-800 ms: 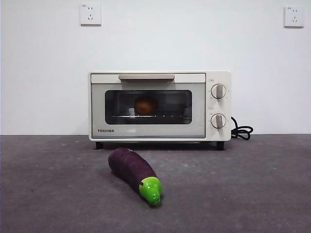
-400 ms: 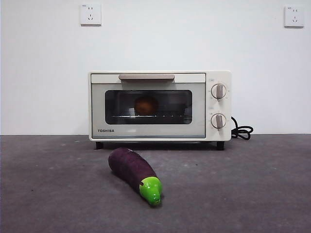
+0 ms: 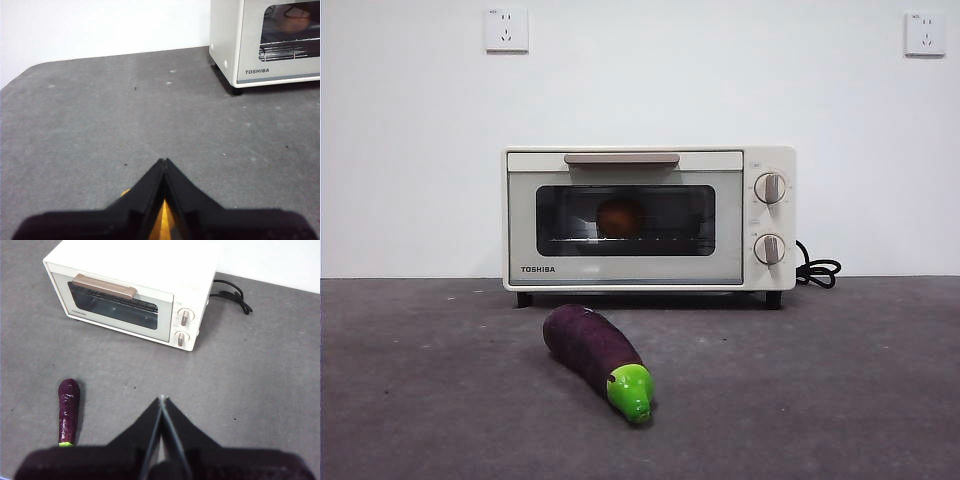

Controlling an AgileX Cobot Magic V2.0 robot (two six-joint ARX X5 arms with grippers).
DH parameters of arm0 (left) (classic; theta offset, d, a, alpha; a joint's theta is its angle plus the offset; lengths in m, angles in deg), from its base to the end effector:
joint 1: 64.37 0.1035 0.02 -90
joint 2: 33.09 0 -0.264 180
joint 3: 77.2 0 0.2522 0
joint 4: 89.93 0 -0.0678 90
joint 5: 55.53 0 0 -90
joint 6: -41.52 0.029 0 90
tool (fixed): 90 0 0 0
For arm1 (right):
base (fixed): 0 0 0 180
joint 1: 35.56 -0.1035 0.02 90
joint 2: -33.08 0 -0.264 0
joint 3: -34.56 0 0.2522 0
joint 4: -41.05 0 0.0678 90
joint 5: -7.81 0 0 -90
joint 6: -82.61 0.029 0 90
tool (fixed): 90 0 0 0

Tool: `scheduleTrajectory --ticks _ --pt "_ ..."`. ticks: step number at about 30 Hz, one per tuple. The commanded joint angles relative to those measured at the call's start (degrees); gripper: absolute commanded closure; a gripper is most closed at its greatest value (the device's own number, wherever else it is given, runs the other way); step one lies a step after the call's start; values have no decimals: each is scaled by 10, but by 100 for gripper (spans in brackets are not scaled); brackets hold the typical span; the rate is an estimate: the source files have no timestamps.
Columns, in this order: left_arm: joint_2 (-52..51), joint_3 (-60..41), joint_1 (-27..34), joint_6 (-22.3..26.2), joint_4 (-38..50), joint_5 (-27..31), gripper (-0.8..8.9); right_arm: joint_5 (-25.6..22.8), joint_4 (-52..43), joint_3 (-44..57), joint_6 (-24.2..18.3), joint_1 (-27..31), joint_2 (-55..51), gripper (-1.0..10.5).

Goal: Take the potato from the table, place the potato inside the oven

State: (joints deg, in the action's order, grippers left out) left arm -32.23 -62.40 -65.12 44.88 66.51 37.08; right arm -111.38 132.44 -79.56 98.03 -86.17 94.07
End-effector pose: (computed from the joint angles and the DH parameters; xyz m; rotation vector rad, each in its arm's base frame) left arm 0.0962 0.0001 0.1520 0.0634 0.1687 0.0275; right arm 0.0848 0.0810 0.4785 -0.1705 0.5550 0.2855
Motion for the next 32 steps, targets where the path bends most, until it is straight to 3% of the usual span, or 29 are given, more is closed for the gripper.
scheduleTrajectory --ticks 1,14,18,24,28,32 --pt "1 -6 2 -4 4 0 818 -3 13 3 -2 0 0 945" --pt "1 -6 2 -4 4 0 818 -4 13 3 -12 17 -6 945" --pt "1 -6 2 -4 4 0 818 4 13 3 -45 77 -29 945" --pt "1 -6 2 -4 4 0 818 70 -5 11 -77 212 -74 945" --pt "1 -6 2 -4 4 0 818 95 -105 73 -160 299 -122 945" --pt "1 -6 2 -4 4 0 818 167 -243 195 -218 363 -186 945"
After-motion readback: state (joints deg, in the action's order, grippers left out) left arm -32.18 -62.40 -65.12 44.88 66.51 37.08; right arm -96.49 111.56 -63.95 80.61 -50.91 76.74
